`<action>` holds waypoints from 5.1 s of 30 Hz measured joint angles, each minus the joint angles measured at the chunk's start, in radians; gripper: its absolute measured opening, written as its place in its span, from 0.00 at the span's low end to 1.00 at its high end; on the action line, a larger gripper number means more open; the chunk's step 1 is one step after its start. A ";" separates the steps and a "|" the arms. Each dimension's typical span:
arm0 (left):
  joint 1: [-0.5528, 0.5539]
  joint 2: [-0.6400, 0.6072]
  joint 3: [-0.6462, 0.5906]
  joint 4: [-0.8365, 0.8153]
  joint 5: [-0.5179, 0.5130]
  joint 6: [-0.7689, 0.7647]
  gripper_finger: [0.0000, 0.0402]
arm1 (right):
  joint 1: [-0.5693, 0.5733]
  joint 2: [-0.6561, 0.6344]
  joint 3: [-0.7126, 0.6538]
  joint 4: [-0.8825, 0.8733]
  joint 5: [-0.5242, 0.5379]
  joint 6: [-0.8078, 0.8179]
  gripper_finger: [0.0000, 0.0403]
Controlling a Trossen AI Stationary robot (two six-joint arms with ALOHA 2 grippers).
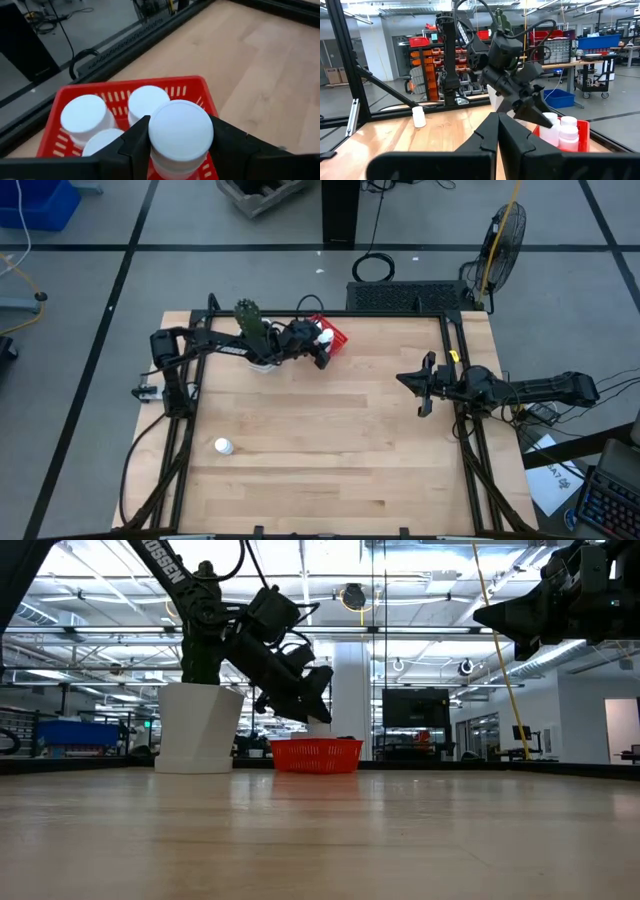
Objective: Pick and place pill bottles into a basket
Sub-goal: Put the right white pill bottle into the red bin, then put the white pill bottle into the red bin
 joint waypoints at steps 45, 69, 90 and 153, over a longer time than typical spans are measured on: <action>0.000 0.092 0.001 0.014 -0.093 -0.046 0.47 | 0.000 0.000 0.000 0.000 0.000 0.000 0.01; -0.007 0.094 -0.001 -0.003 -0.087 -0.060 0.74 | 0.000 0.000 0.000 0.000 0.000 0.000 0.01; -0.008 0.094 0.000 0.034 -0.087 -0.065 0.74 | 0.000 0.000 0.000 0.000 0.000 0.000 0.01; -1.209 -0.426 0.000 -1.519 -0.125 -1.292 0.68 | 0.000 0.000 0.000 -0.001 0.000 0.000 0.01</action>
